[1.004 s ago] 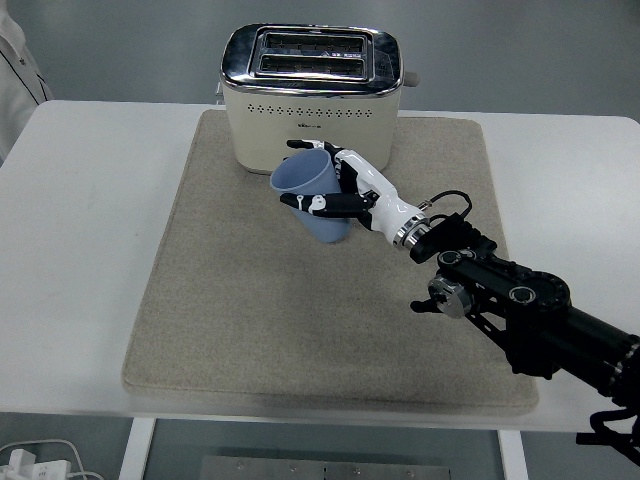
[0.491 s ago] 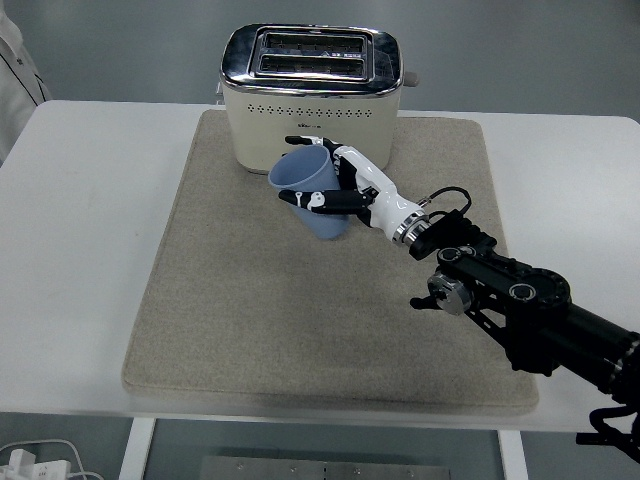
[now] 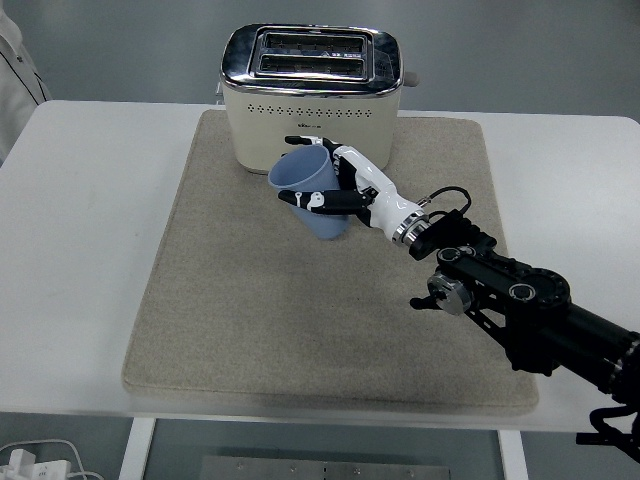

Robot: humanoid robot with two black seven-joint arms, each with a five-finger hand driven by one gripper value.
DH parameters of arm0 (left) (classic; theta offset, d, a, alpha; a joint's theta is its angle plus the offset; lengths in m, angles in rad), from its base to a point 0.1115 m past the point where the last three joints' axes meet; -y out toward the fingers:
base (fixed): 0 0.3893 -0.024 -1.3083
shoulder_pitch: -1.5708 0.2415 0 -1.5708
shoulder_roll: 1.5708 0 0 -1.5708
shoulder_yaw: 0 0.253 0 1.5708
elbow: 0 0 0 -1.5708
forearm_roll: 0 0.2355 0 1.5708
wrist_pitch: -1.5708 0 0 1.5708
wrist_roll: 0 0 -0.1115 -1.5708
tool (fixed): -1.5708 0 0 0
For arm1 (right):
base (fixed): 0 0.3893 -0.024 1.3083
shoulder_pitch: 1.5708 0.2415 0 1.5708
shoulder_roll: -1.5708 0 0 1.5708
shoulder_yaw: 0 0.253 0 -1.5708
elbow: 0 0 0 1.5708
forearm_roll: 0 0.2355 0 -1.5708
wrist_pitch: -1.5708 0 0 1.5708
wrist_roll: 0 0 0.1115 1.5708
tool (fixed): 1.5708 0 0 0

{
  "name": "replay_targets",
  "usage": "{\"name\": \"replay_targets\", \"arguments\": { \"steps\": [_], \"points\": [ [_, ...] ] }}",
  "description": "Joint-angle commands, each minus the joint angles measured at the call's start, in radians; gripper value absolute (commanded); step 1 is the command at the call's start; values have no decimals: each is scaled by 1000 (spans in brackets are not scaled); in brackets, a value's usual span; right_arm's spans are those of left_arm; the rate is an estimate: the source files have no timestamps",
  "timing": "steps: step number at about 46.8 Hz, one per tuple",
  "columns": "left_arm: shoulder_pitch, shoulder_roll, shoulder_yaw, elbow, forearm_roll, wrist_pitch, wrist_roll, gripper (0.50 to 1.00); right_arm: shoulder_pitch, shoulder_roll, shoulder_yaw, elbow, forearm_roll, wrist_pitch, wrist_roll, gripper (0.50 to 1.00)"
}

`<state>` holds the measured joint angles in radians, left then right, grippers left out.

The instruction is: Put the water cup in front of the bread machine

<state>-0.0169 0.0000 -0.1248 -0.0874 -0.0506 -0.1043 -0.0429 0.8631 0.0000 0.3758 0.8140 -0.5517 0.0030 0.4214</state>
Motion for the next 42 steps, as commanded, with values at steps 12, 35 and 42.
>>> {"name": "replay_targets", "arguments": {
  "steps": [12, 35, 42],
  "points": [
    [0, 0, 1, 0, 0, 0, 0, 999, 1, 0, -2, 1, -1, 15, -1, 919],
    [0, 0, 1, 0, 0, 0, 0, 1000, 2, 0, -1, -1, -1, 28, -1, 921],
    [-1, 0, 1, 0, 0, 0, 0, 1000, 2, 0, -2, -1, -1, 28, -1, 921]
  ]
}}
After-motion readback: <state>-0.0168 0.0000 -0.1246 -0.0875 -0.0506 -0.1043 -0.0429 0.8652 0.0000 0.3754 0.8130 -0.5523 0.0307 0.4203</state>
